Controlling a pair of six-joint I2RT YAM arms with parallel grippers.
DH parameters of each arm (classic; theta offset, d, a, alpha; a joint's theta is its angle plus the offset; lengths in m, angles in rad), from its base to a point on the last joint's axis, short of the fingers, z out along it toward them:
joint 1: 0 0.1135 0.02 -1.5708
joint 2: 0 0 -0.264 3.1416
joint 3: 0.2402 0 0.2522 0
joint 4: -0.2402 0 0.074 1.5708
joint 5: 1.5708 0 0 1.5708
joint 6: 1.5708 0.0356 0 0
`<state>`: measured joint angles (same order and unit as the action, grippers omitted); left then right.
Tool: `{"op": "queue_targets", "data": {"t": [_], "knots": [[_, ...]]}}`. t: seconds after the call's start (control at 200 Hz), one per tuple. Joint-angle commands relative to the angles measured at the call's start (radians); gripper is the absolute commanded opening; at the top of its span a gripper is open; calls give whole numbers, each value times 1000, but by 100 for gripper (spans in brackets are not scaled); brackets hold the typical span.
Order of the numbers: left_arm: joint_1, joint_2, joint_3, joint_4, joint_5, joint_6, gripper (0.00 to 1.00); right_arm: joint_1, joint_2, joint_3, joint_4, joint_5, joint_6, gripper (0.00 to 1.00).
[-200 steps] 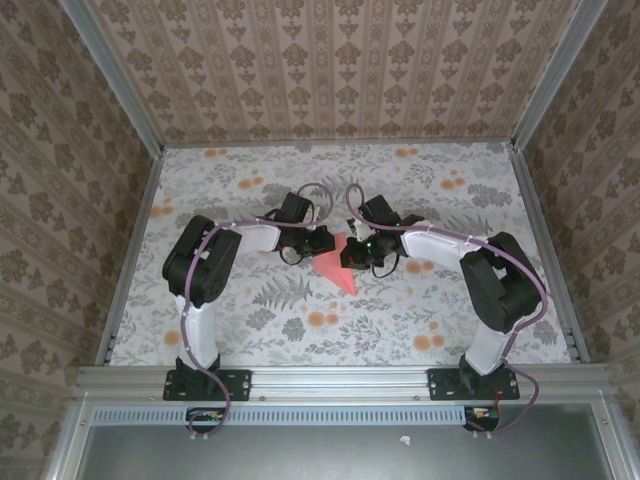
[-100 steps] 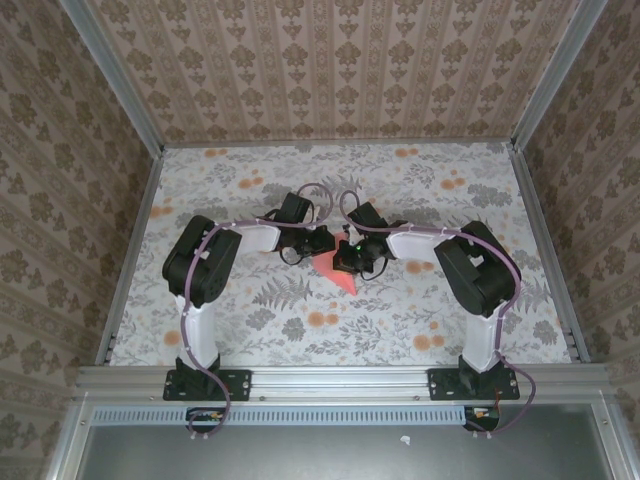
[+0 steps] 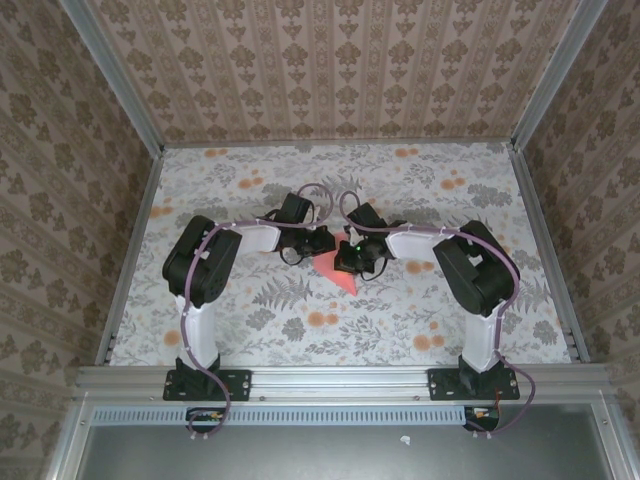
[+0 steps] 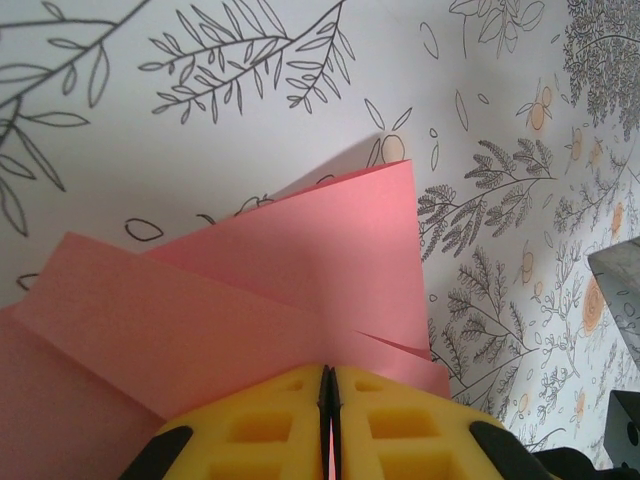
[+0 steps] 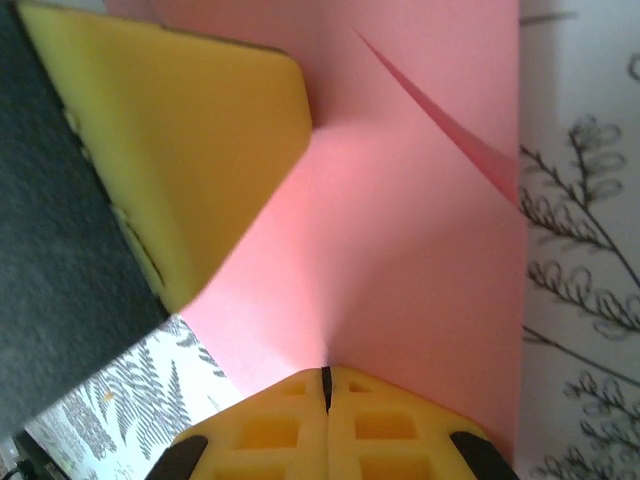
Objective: Fold a paper plane with a square sheet of paper (fold left side to right side)
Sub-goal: Fourth fold the wing at the center of the table.
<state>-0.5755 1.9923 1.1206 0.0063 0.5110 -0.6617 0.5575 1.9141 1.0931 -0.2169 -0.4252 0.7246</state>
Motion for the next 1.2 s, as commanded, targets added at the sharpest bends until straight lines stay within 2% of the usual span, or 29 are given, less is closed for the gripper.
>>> {"op": "queue_targets", "data": {"t": [0.0, 0.22, 0.525, 0.76, 0.85, 0.93, 1.075, 1.14, 1.195], "knots": [[6, 8, -28, -42, -52, -3, 13, 8, -30, -53, -186, 25, -52, 0], [14, -3, -39, -40, -58, -2, 13, 23, -73, -108, -259, 19, -90, 0], [22, -15, -39, -50, -60, 3, 13, 25, -150, -226, -265, 29, -88, 0], [23, -33, -29, -46, -47, 7, 13, 22, -209, -244, -286, 21, -109, 0], [25, -59, -14, -46, -24, 16, 15, 16, -265, -229, -274, 7, -133, 0], [29, -94, 1, -43, 5, 23, 21, -1, -336, -222, -242, -12, -169, 0], [49, -197, 0, -28, 44, 24, 40, -63, -436, -236, -135, 9, -227, 25], [62, -252, -27, -29, 31, 21, 44, -86, -454, -247, -60, 34, -249, 40], [73, -295, -60, -41, 7, 10, 48, -99, -458, -262, 21, 44, -254, 47]]}}
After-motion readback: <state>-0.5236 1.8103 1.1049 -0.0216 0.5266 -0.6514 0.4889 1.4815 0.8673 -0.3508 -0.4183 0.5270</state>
